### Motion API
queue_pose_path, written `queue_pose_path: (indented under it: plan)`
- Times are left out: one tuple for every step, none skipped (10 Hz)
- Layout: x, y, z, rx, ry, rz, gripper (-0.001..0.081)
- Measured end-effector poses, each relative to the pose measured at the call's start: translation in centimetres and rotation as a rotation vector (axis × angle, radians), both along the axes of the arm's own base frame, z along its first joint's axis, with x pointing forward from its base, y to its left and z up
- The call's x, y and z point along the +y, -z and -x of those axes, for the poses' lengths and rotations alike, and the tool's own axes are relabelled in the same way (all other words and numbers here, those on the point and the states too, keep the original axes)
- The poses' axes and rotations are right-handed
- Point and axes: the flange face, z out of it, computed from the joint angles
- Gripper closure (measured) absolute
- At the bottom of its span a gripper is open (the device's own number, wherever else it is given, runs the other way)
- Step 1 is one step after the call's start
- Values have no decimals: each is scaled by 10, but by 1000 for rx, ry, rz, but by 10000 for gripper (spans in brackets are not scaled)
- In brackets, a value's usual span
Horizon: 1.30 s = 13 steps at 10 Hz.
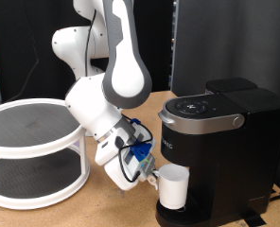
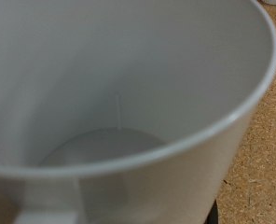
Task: Make a cup of coffee with the keurig machine
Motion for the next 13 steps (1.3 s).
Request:
queue_pose_path:
  plan:
    - [2, 3, -1, 0, 2, 5, 732]
    - [5, 7, -1, 0, 4, 6, 732]
    - [7, 10, -2, -3, 5, 7, 732]
    - [8, 13, -2, 0, 5, 7, 732]
    - [9, 15, -2, 3, 4, 7, 732]
    - [9, 15, -2, 3, 4, 6, 717]
    - [9, 15, -1, 4, 3, 6, 717]
    - [9, 16, 0, 6, 0, 5, 520]
    - [8, 17, 2, 10, -5, 8, 384]
    - [5, 18, 5, 17, -14, 13, 216]
    - [2, 18, 9, 24, -25, 17, 216]
    - [-3, 17, 14, 31, -38, 15, 64]
    - [-8, 13, 19, 39, -49, 0, 64]
